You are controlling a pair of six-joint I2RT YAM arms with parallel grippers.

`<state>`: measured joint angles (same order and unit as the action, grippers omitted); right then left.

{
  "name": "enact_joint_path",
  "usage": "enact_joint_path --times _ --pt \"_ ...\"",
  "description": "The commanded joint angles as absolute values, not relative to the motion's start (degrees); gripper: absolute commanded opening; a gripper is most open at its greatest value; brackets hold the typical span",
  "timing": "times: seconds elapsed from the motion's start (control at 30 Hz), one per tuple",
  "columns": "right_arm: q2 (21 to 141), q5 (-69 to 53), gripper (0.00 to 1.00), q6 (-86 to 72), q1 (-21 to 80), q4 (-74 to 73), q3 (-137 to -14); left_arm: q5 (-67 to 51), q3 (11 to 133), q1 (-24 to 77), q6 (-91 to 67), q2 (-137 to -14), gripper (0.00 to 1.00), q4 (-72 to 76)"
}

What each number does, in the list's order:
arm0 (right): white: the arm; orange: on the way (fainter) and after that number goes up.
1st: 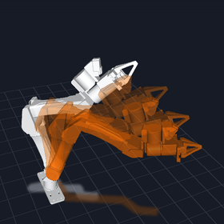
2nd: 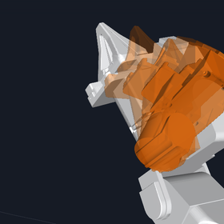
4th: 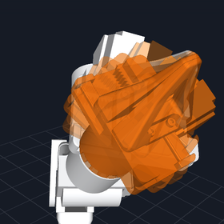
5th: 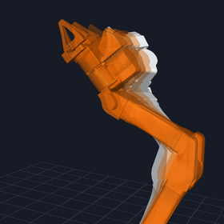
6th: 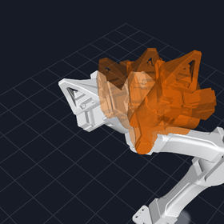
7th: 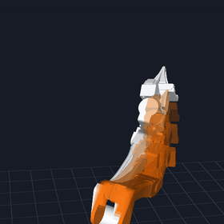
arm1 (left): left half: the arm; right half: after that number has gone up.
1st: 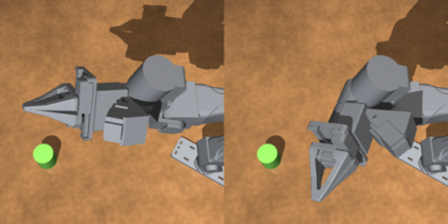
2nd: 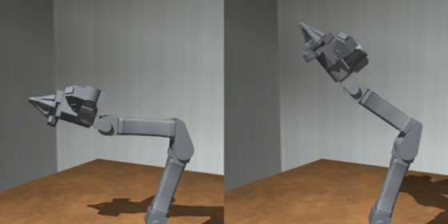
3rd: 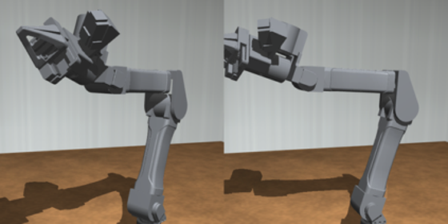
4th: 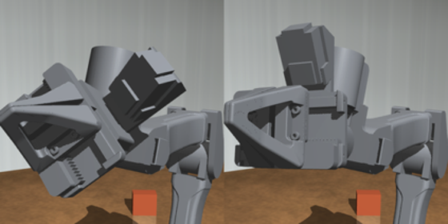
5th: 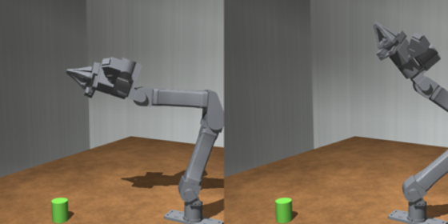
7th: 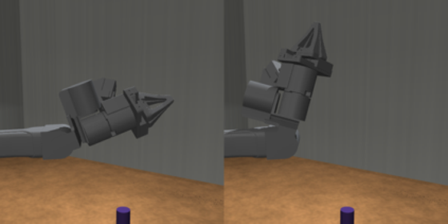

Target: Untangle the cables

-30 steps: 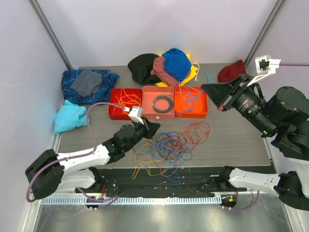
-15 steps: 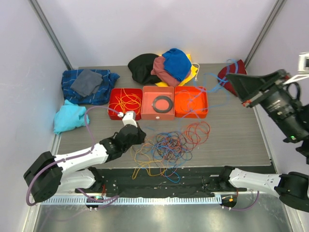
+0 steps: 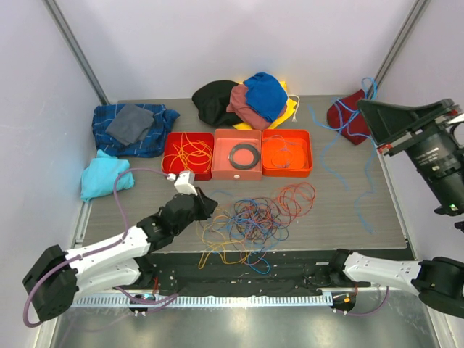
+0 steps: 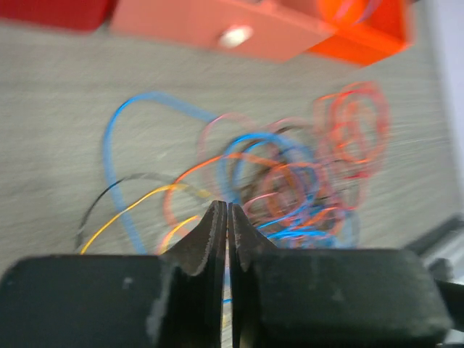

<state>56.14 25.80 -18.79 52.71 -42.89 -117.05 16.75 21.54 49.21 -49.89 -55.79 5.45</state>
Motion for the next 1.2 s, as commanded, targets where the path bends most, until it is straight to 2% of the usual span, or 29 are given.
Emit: enact_joint_path --times 0.0,0.1,0.27,0.37,0.5,0.57,0.63,0.7,0.73,0.77,0.83,0.97,1.07,1.17 --pt "57.31 24.61 0.01 -19.42 52.91 -41.22 -114.88 13.28 21.7 49.04 -44.49 -52.12 0.16 20.73" --pt "56.34 24.08 0.01 -20.65 52.82 -41.13 -111.63 10.39 24.25 49.04 -42.2 -51.51 0.29 21.27" --pt "52.39 22.59 0.01 -23.64 52.91 -40.08 -99.16 8.79 25.75 48.96 -40.7 -48.61 0.43 21.36" --pt "48.7 21.62 0.01 -25.83 52.82 -38.24 -90.2 8.79 26.8 49.04 -38.5 -45.62 0.57 21.1" --pt "45.44 20.83 0.01 -28.47 52.82 -36.83 -80.97 10.89 30.84 49.04 -35.42 -43.16 0.81 18.12" --pt "44.22 20.05 0.01 -29.7 52.91 -35.6 -75.69 11.69 33.92 48.96 -33.76 -43.33 0.86 16.27" --pt "43.95 18.81 0.04 -31.37 52.91 -34.81 -72.01 11.78 36.2 49.04 -32.79 -43.68 0.88 14.16" --pt "44.47 17.67 0.14 -31.73 52.82 -35.15 -71.02 11.78 36.65 49.04 -32.08 -43.95 0.88 13.27" --pt "44.56 17.67 0.24 -31.82 53.0 -35.77 -70.84 11.78 36.48 49.04 -31.99 -43.95 0.89 13.36" --pt "44.73 17.75 0.3 -31.56 52.82 -36.21 -70.84 11.78 36.21 49.04 -31.91 -43.95 0.89 13.62" --pt "44.82 18.54 0.39 -31.03 52.82 -36.91 -71.1 11.95 35.34 49.04 -31.82 -44.03 0.9 14.32" --pt "44.56 19.6 0.4 -30.32 52.91 -37.44 -71.02 11.08 34.81 49.04 -32.17 -45.26 0.91 15.38" --pt "44.56 20.65 0.36 -29.97 52.82 -37.97 -69.88 9.32 35.16 49.04 -32.78 -47.89 0.91 16.7" --pt "43.95 22.93 0.37 -31.11 52.91 -38.67 -63.93 8.35 35.42 49.04 -33.31 -49.39 0.91 16.44"
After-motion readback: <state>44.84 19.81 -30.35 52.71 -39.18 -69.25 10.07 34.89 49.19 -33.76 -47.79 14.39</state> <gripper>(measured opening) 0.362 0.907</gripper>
